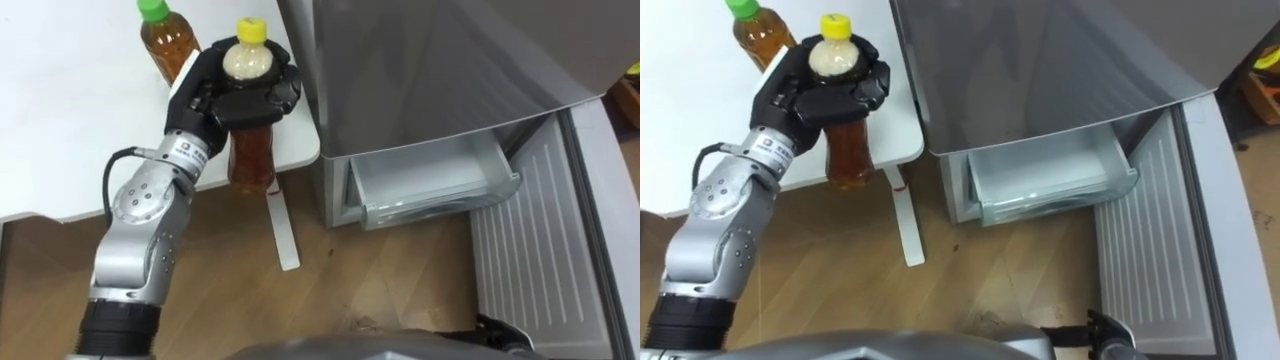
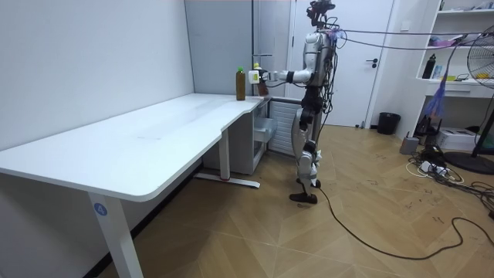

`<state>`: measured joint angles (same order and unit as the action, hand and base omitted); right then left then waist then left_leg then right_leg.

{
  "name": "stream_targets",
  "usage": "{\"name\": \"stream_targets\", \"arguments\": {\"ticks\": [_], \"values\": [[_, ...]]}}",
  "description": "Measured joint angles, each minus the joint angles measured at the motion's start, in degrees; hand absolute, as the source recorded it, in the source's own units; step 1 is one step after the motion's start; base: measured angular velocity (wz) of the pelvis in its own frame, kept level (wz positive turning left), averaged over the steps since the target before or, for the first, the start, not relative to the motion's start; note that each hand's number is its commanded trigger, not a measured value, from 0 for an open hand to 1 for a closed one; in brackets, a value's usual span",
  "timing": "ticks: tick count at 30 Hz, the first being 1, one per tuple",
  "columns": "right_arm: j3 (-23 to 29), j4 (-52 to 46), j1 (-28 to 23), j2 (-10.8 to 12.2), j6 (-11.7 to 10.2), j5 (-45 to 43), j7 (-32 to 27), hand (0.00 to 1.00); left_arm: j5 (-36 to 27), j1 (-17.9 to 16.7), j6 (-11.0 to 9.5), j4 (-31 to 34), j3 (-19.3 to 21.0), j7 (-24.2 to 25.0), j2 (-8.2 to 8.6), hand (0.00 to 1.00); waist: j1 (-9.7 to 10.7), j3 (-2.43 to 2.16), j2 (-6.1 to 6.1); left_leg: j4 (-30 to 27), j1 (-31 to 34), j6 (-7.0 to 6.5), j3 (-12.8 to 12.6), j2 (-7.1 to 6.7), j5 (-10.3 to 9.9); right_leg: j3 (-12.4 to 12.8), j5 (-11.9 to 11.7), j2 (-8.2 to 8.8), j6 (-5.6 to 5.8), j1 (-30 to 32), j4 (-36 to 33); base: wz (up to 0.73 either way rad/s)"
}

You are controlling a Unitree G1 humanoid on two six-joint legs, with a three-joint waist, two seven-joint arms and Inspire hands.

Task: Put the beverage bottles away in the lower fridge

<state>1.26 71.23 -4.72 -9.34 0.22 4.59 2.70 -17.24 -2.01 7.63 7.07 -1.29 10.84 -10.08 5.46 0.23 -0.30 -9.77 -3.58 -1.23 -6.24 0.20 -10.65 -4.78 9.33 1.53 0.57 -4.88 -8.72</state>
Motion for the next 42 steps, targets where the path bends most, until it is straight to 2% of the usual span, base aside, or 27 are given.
{"name": "stream_targets", "arguments": {"ticks": [6, 8, 11, 19, 30, 34, 38, 42], "values": [[-2.0, 0.1, 0.4, -0.4, -0.1, -1.2, -0.4, 0.00, -0.1, -0.9, -0.1, 6.3, -0.1, 0.4, 0.09, 1.00, -2.2, -0.09, 0.15, -0.6, 0.8, 0.00, 0.8, -0.10, 0.0, -2.2, 0.0, 0.23, 0.00, -0.2, 0.0, 0.12], [-2.9, 0.0, 0.5, -0.7, -0.1, -2.4, -0.7, 0.00, -0.1, -1.0, -0.5, 6.9, -0.2, 1.1, 0.37, 1.00, -2.8, -0.16, 0.25, -0.9, 1.2, 0.00, 1.7, -0.08, 0.0, -3.9, 0.0, 0.32, 0.00, -0.3, 0.0, 0.21], [-4.6, 0.0, 0.8, -1.3, -0.1, -3.3, -0.8, 0.00, -0.2, -2.3, -0.5, 7.6, -0.3, 1.4, 0.72, 1.00, -4.1, -0.25, 0.39, -1.1, 1.8, 0.04, 2.2, -0.05, 0.0, -4.8, 0.0, 0.33, 0.00, -0.3, 0.1, 0.09], [-6.6, -0.1, 1.7, -1.7, -0.1, -5.3, -0.9, 0.00, -0.9, -4.3, -0.5, 7.6, -1.2, 1.6, 1.27, 1.00, -5.4, -0.30, 0.44, -2.0, 2.2, 0.05, 3.5, -0.04, 0.0, -6.1, 0.0, 0.50, 0.00, -0.4, 0.0, 0.07], [-11.5, -3.8, 2.7, -1.7, 0.1, -10.1, -0.6, 0.00, -4.2, -5.6, -0.6, 7.5, -3.3, 2.2, 1.39, 1.00, -7.9, 0.02, 0.09, -2.1, 2.6, 0.06, 4.0, -0.08, 0.0, -6.7, 0.0, 0.50, 0.00, -0.5, 0.0, 0.03], [-13.2, -7.2, 3.1, -1.4, 0.3, -11.4, 1.9, 0.00, -6.0, -5.6, -0.7, 6.7, -3.4, 2.2, 1.69, 1.00, -9.1, 0.14, -0.34, -2.1, 2.5, 0.07, 4.0, -0.30, 0.0, -6.7, 0.0, 0.50, -0.02, -0.4, 0.0, 0.00], [-14.0, -9.4, 3.5, 0.2, -0.5, -11.4, 4.5, 0.00, -6.2, -7.6, -1.3, 4.7, -3.4, 2.1, 1.68, 1.00, -9.1, 0.12, -0.39, -2.2, 2.5, 0.06, 4.1, -0.49, 0.0, -6.9, 0.1, 0.55, 0.00, -0.8, 0.0, 0.05], [-16.1, -13.8, 3.0, 0.4, -0.3, -12.5, 7.9, 0.00, -5.5, -8.4, -1.7, 1.8, -3.7, 2.1, 1.45, 1.00, -9.0, 0.13, -0.35, -2.2, 2.6, 0.06, 4.2, -0.49, 0.0, -8.1, 0.1, 0.75, 0.01, -0.8, -0.1, 0.05]]}}
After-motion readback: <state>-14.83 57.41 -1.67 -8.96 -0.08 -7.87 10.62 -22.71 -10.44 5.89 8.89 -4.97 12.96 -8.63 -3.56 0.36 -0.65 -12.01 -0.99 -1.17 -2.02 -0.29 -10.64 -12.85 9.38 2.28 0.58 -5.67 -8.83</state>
